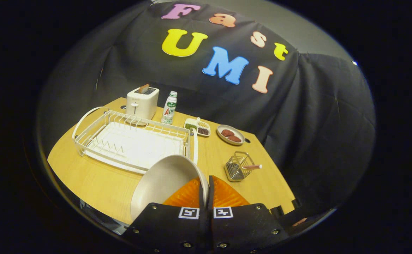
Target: Take the plate from the dish rack, then take the spoon from the basket and place it into the plate.
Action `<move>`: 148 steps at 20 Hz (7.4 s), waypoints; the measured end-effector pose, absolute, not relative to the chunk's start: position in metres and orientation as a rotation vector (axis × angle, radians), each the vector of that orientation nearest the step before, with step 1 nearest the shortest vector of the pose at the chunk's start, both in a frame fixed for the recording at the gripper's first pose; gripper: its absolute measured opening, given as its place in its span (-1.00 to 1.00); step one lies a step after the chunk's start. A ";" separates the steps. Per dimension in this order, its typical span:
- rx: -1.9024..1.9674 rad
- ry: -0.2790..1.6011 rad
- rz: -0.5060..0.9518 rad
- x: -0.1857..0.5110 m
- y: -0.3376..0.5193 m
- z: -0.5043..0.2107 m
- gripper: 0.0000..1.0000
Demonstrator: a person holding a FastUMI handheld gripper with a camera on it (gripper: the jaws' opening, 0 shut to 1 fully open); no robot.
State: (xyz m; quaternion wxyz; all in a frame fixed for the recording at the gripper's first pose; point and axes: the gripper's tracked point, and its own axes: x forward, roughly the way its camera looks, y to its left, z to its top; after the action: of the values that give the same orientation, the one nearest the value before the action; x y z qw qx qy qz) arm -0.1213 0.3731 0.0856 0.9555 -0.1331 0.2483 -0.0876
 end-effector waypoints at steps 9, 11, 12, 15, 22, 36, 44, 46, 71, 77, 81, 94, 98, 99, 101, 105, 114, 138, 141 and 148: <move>-0.067 0.619 -0.159 -0.129 0.356 0.013 -0.98; 0.013 0.644 -0.173 -0.127 0.355 -0.002 -0.98; 0.040 0.656 -0.181 -0.125 0.354 -0.009 -0.98; 0.099 0.674 -0.192 -0.122 0.351 -0.020 -0.99; 0.148 0.694 -0.198 -0.109 0.349 -0.043 -0.99; 0.049 0.745 -0.211 -0.100 0.335 -0.070 -0.49; 0.010 0.635 -0.287 -0.076 0.297 -0.023 0.60; 0.004 0.591 -0.320 -0.067 0.282 -0.002 0.60; 0.002 0.534 -0.316 0.011 0.175 0.045 -0.64; -0.059 0.518 -0.256 0.013 0.197 0.058 -0.99; -0.100 0.490 -0.265 0.000 0.197 0.080 -0.99; -0.215 0.291 -0.092 -0.060 0.290 0.183 -0.99; -0.220 0.297 0.051 -0.087 0.343 0.173 -0.99; -0.226 0.300 0.085 -0.096 0.356 0.170 -0.98; -0.234 0.309 0.151 -0.111 0.379 0.162 -0.98; -0.238 0.339 0.249 -0.137 0.412 0.143 -0.98; -0.220 0.438 0.342 -0.162 0.433 0.082 -0.99; -0.227 0.464 0.352 -0.134 0.428 0.054 -0.48; -0.226 0.445 0.343 -0.131 0.425 0.064 -0.48; -0.187 0.249 0.269 -0.108 0.404 0.159 -0.48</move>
State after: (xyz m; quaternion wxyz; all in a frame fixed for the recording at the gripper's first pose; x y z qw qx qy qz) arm -0.1085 0.4041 0.1592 0.9789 -0.0928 0.1236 0.1333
